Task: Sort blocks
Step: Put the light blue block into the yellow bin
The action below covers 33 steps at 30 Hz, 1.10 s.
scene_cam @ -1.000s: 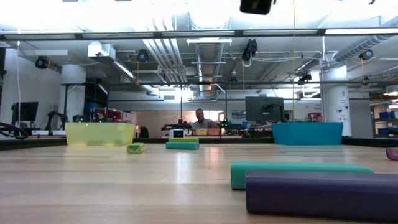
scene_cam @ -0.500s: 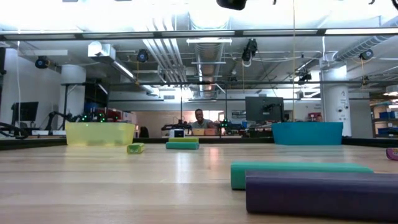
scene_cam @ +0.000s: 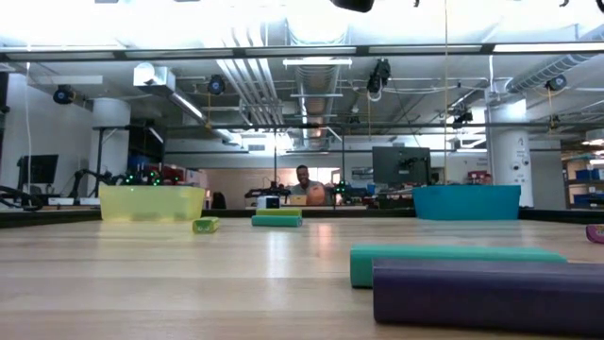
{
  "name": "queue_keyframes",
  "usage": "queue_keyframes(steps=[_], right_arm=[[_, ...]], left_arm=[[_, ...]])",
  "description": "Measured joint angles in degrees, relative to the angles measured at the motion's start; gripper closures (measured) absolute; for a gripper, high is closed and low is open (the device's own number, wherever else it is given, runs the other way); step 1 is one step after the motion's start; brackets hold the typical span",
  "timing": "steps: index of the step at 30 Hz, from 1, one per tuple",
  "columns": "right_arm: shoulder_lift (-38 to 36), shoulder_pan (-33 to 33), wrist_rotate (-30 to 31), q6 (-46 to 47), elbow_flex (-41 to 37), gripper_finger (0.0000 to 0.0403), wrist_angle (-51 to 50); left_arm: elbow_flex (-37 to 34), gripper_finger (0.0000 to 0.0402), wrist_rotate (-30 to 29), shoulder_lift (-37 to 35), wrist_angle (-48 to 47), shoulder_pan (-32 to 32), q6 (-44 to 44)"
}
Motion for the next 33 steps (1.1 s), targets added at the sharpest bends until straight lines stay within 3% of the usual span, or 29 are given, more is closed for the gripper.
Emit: queue_keyframes(steps=[7, 12, 18, 25, 33], right_arm=[[0.8, 0.0, 0.9, -0.3, -0.2, 0.0312, -1.4], [0.8, 0.0, 0.5, -0.6, -0.2, 0.0312, -1.3], [0.8, 0.0, 0.5, -0.5, -0.2, 0.0312, -1.2], [0.8, 0.0, 0.1, -0.6, -0.2, 0.0312, -1.2], [0.8, -0.3, 2.3, -0.7, -0.2, 0.0312, -1.2]], left_arm=[[0.0, 0.0279, 0.2, -0.1, 0.8, -0.1, -0.9], [0.0, 0.026, 0.2, -0.1, 0.7, -0.2, 2.1], [0.0, 0.0291, 0.2, -0.1, 0.9, -0.2, 2.5], [0.0, 0.0365, 0.2, -0.1, 0.8, -0.2, 3.3], [0.0, 0.0369, -0.8, -0.4, -1.4, -0.2, 2.4]])
